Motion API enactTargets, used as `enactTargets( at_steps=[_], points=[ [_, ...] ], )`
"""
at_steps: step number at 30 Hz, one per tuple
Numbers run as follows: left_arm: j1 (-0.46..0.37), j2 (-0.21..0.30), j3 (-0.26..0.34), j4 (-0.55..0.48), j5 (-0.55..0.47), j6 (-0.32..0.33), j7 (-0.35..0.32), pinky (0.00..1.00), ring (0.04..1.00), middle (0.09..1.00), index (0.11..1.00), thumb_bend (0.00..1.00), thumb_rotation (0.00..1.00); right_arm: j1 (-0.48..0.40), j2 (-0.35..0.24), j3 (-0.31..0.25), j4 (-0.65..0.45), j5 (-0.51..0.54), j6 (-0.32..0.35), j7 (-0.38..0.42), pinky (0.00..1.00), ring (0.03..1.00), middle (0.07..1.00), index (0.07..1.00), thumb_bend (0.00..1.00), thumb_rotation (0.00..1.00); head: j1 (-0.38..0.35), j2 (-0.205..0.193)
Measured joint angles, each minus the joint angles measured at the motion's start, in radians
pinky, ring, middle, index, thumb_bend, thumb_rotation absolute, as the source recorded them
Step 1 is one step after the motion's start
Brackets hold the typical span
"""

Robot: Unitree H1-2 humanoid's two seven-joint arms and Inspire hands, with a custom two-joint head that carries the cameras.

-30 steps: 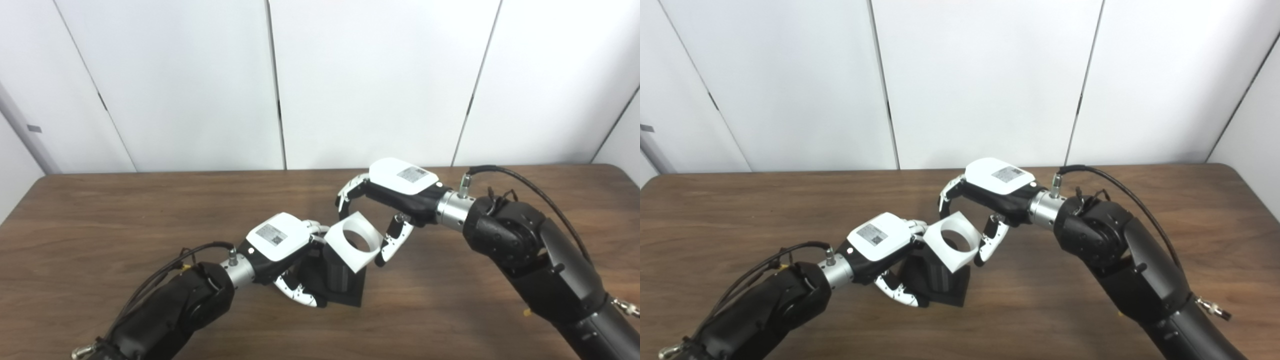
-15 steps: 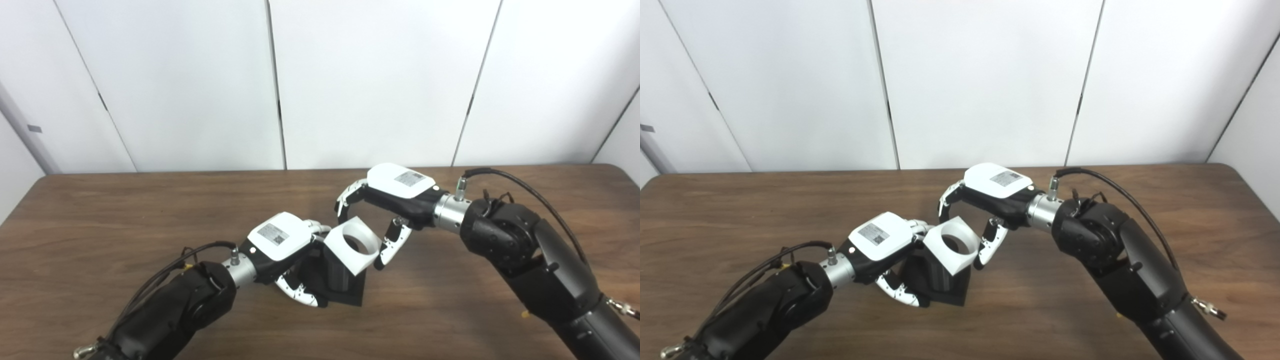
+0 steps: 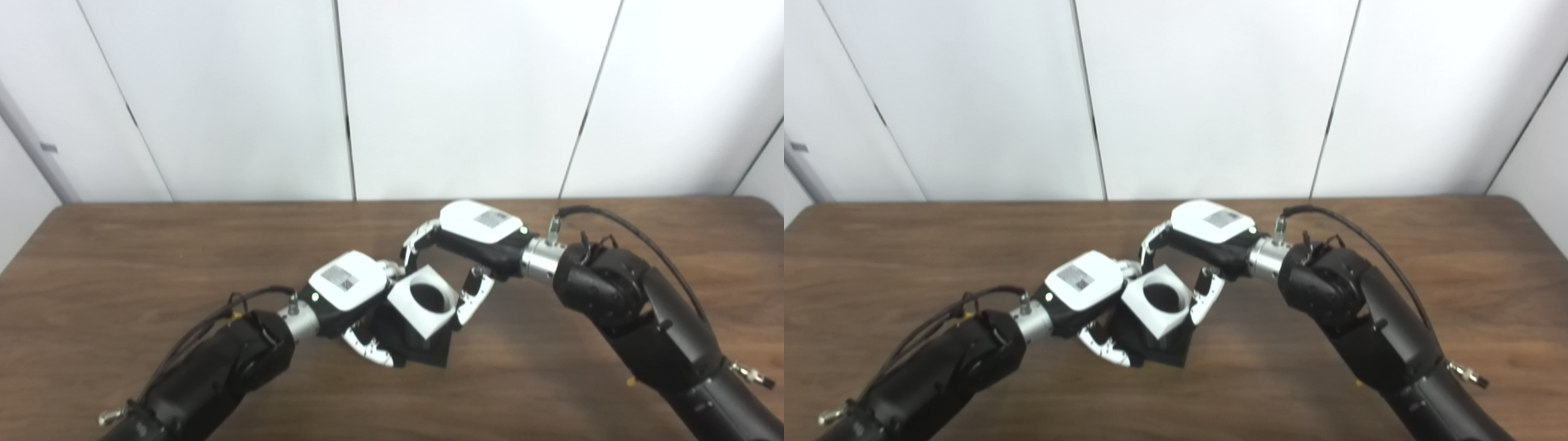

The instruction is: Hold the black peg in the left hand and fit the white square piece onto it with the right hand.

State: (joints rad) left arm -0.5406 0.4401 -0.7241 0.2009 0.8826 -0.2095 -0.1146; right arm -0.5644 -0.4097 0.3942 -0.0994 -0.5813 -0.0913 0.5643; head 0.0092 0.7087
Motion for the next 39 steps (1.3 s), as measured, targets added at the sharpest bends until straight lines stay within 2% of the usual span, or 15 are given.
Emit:
enactTargets(
  at_steps=[10,16,17,18,20,39],
  points=[
    [-0.002,-0.001,0.000,0.000,0.000,0.001,-0.004,0.72,0.877,0.895,0.575,0.90,0.26,-0.025,0.013,0.021,-0.012,-0.030,0.002,0.052,0.81,0.806,0.749,0.476,0.52,0.14,0.000,0.008],
    [-0.003,-0.002,0.000,0.000,0.000,0.001,-0.006,0.71,0.866,0.890,0.572,0.91,0.26,-0.048,0.012,0.039,-0.032,-0.042,0.031,0.127,0.82,0.800,0.774,0.491,0.52,0.15,-0.002,0.011],
    [-0.003,-0.002,0.000,0.000,0.000,0.001,-0.006,0.70,0.864,0.890,0.572,0.91,0.26,-0.054,0.012,0.043,-0.035,-0.045,0.044,0.144,0.81,0.799,0.787,0.594,0.73,0.20,-0.002,0.011],
    [-0.003,-0.002,0.000,0.000,0.000,0.001,-0.006,0.70,0.863,0.890,0.572,0.91,0.26,-0.059,0.012,0.046,-0.035,-0.048,0.050,0.158,0.80,0.800,0.794,0.639,0.81,0.23,-0.002,0.011],
    [-0.003,-0.003,0.000,0.000,0.000,0.001,-0.006,0.71,0.864,0.893,0.575,0.90,0.27,-0.060,0.012,0.048,-0.035,-0.058,0.056,0.179,0.77,0.806,0.805,0.686,0.88,0.25,-0.005,0.014],
    [-0.002,-0.003,0.005,-0.001,-0.001,0.000,-0.011,0.71,0.855,0.883,0.570,0.93,0.23,-0.059,0.010,0.049,-0.040,-0.060,0.084,0.218,0.79,0.842,0.840,0.738,0.89,0.24,-0.009,0.012]
  ],
)
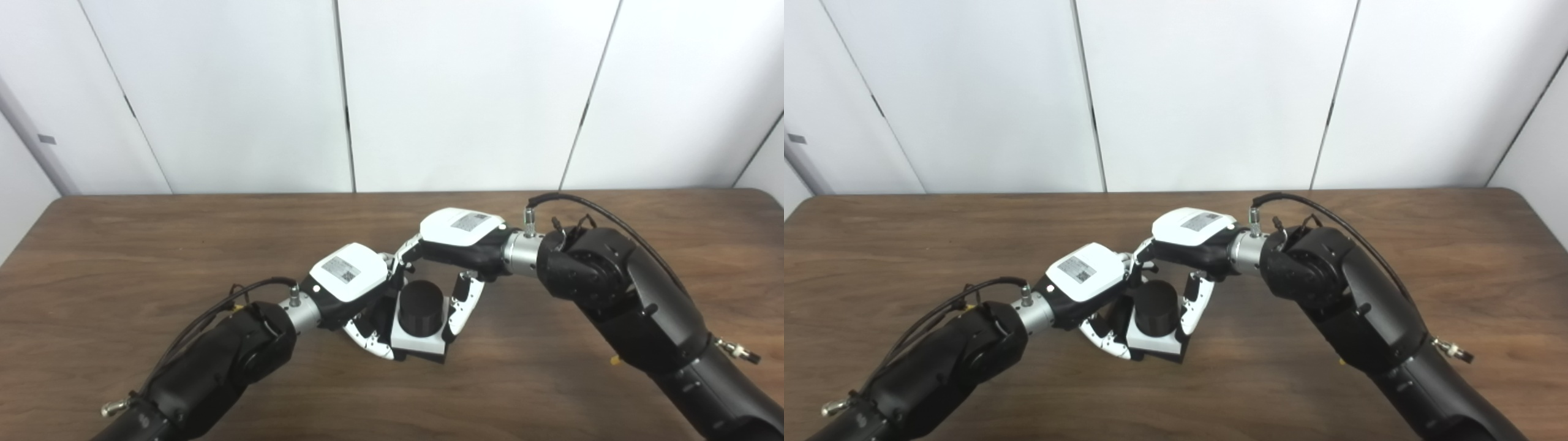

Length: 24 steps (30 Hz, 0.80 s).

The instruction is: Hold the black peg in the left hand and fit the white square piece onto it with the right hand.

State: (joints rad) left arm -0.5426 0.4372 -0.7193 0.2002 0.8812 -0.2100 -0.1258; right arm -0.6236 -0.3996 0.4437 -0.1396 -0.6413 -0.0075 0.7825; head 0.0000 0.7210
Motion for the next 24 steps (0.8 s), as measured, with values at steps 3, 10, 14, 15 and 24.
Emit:
enactTargets(
  at_steps=[3,10,14,15,24],
  points=[
    [0.000,0.000,0.000,0.000,0.000,0.000,-0.002,0.70,0.858,0.886,0.573,0.93,0.24,0.003,-0.002,-0.013,0.000,0.003,-0.001,-0.001,0.76,0.824,0.831,0.729,0.88,0.21,-0.002,0.000],
    [0.000,0.000,0.002,0.000,0.000,-0.002,-0.002,0.70,0.853,0.882,0.567,0.93,0.24,0.018,-0.045,-0.109,-0.026,0.019,0.014,-0.029,0.72,0.801,0.809,0.711,0.83,0.17,-0.002,0.000],
    [0.002,0.000,0.003,0.000,0.000,-0.005,-0.002,0.70,0.854,0.880,0.566,0.92,0.24,0.029,-0.072,-0.196,-0.033,0.042,0.021,-0.084,0.68,0.789,0.795,0.707,0.81,0.14,-0.003,0.000],
    [0.002,0.001,0.003,0.000,0.000,-0.005,-0.001,0.70,0.855,0.880,0.566,0.92,0.24,0.036,-0.077,-0.215,-0.033,0.046,0.023,-0.098,0.67,0.786,0.789,0.704,0.80,0.14,-0.005,0.000],
    [0.002,0.002,0.003,0.000,0.000,-0.005,-0.002,0.72,0.858,0.873,0.570,0.92,0.25,0.215,-0.059,-0.348,-0.033,0.067,0.031,-0.320,0.61,0.746,0.780,0.694,0.73,0.06,-0.005,0.003]
  ],
)
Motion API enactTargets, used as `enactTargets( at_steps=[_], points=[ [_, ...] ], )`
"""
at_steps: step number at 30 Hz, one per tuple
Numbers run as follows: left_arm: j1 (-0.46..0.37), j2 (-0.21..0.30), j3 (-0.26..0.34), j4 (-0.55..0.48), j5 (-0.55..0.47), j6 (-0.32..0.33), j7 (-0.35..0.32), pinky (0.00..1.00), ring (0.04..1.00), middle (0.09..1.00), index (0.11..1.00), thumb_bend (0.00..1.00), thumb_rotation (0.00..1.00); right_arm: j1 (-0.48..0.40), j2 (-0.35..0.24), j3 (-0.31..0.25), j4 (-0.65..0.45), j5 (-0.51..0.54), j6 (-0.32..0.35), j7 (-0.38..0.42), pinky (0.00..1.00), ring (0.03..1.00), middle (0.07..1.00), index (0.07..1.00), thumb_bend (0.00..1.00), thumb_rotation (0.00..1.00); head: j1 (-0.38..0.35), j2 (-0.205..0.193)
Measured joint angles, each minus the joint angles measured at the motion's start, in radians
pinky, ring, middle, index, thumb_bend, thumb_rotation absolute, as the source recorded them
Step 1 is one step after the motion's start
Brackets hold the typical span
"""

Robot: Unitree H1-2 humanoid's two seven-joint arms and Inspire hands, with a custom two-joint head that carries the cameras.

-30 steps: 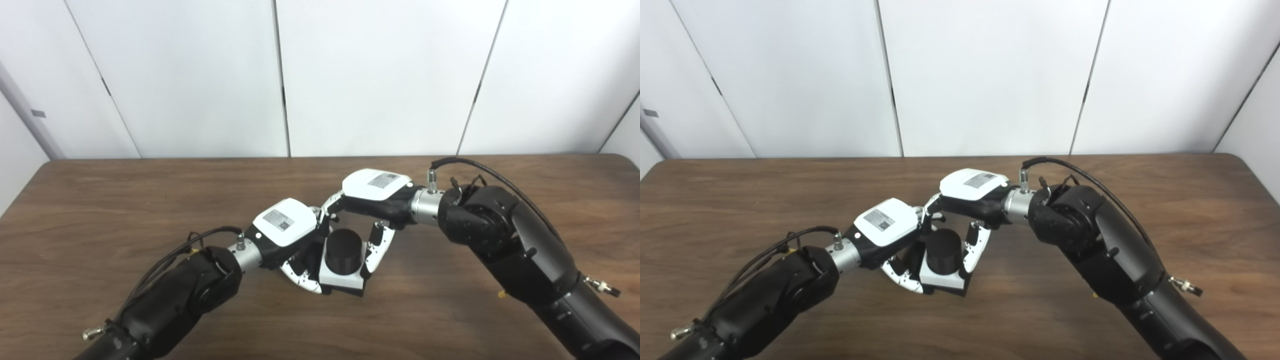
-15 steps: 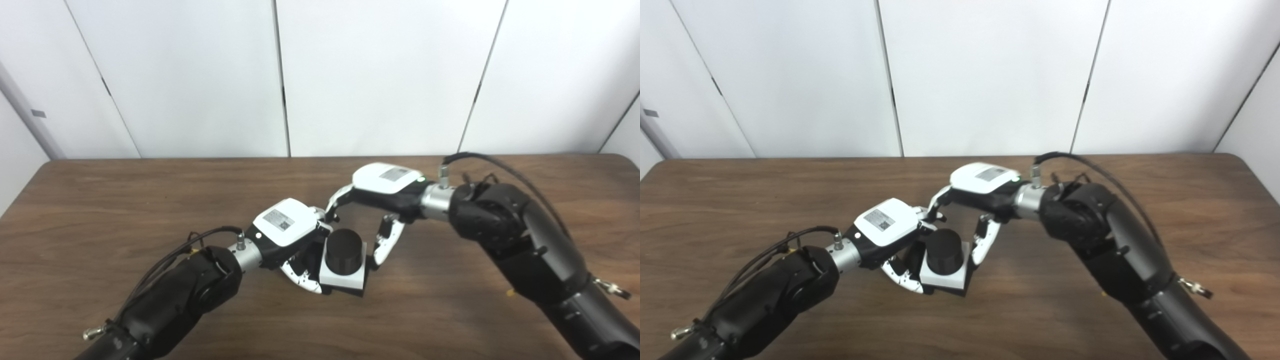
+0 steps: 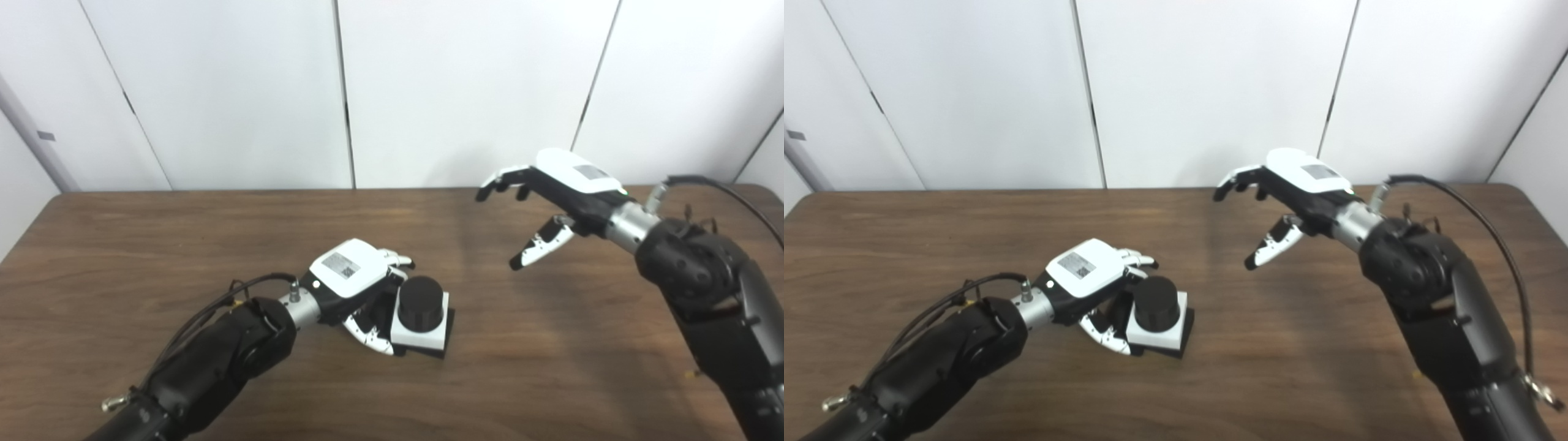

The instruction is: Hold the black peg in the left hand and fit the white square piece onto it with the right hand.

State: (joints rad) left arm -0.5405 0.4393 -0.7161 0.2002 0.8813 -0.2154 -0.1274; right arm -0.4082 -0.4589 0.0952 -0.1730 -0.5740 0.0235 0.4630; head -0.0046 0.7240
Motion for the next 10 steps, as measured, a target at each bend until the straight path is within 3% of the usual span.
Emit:
enactTargets(
  at_steps=[10],
  points=[
    [0.001,0.000,0.000,0.000,0.000,0.000,0.000,0.70,0.854,0.871,0.566,0.93,0.25,0.129,0.106,-0.099,-0.001,0.042,0.024,-0.198,0.67,0.740,0.760,0.681,0.73,0.02,-0.005,0.002]
  ],
)
